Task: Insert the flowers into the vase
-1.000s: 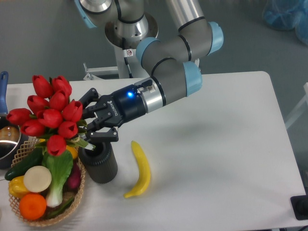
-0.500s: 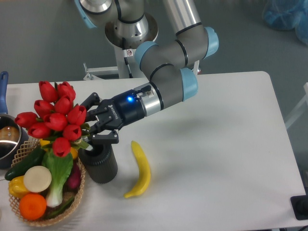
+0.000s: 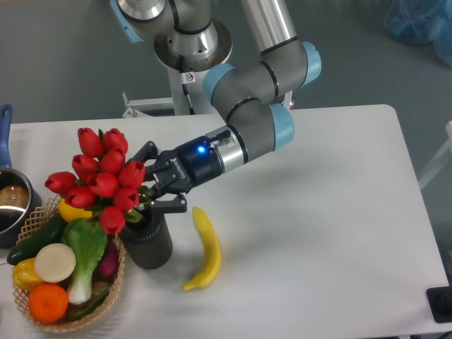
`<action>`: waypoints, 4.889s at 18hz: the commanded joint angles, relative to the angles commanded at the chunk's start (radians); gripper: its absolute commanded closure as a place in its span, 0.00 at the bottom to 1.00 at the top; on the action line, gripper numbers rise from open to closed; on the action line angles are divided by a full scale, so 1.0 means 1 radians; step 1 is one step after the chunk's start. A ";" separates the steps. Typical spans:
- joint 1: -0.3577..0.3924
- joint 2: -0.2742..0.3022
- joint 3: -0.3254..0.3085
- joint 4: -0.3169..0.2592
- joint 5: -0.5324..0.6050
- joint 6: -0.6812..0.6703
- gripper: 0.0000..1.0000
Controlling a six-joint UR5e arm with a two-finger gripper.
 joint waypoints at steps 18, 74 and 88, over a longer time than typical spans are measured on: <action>0.012 -0.037 -0.069 0.002 0.003 0.140 0.60; 0.330 0.238 0.024 -0.015 0.929 0.107 0.00; 0.347 0.399 0.221 -0.526 1.396 0.354 0.00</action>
